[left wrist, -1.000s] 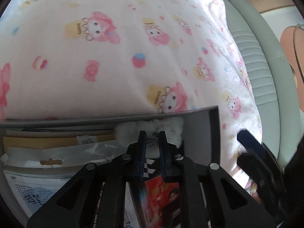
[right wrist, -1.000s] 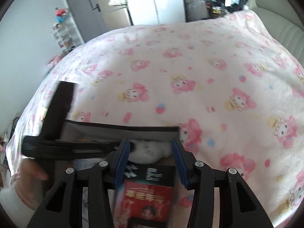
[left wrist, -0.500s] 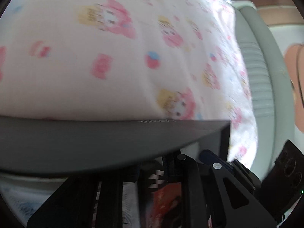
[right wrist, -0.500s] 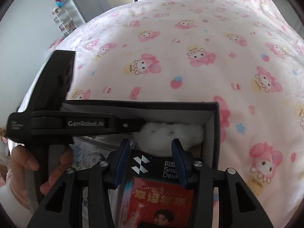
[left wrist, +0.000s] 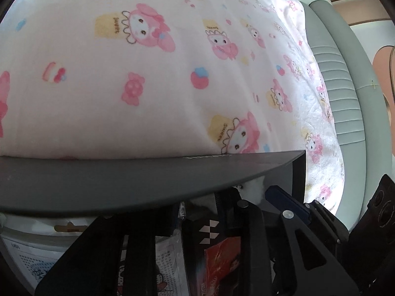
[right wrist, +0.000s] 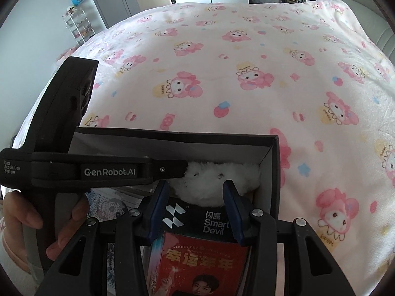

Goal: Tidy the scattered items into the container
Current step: 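Open the left gripper to release the white plush, then withdraw the left gripper up and away from the box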

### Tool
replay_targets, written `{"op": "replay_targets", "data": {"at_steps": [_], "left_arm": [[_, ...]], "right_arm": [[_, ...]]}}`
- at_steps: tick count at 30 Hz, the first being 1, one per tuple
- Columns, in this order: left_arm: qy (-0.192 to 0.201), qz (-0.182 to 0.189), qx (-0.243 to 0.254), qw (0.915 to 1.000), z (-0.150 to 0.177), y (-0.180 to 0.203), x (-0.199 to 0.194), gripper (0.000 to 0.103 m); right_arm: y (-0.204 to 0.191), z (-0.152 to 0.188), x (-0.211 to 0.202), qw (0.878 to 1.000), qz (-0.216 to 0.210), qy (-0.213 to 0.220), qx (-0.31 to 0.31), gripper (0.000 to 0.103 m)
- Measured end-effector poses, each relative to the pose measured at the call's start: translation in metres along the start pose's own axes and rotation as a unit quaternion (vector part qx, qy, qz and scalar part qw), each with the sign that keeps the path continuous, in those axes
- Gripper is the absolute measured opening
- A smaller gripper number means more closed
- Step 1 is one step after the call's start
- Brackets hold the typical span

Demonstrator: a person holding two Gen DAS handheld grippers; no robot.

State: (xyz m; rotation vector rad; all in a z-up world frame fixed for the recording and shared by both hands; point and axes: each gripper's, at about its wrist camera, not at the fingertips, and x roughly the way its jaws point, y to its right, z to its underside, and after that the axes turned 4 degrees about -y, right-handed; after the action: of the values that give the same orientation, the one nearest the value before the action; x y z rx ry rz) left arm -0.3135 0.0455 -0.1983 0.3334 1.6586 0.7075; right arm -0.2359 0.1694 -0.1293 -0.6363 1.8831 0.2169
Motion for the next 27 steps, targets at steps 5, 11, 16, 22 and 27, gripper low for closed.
{"op": "replay_targets", "data": {"at_steps": [5,11,16,22,27], "left_arm": [[0.022,-0.01,-0.011,0.9997,0.011,0.009,-0.023,0.025],[0.155,-0.099,0.078,0.9798,0.054,0.062,-0.104,0.058],[0.247,-0.127,0.109,0.9546,0.088,0.083,-0.161,0.087],[0.302,-0.185,0.133,0.9257,0.133,0.101,-0.211,0.102],[0.328,-0.215,0.135,0.91,0.183,0.116,-0.242,0.102]], "right_arm": [[0.0,0.0,-0.002,1.0,0.007,0.006,0.0,0.041],[-0.009,0.007,-0.047,0.998,0.034,0.058,0.013,0.042],[-0.022,0.015,-0.1,0.994,0.041,0.102,0.027,0.045],[-0.046,0.031,-0.167,0.984,0.07,0.161,0.029,0.067],[-0.071,0.056,-0.21,0.974,0.091,0.203,0.035,0.076]]}}
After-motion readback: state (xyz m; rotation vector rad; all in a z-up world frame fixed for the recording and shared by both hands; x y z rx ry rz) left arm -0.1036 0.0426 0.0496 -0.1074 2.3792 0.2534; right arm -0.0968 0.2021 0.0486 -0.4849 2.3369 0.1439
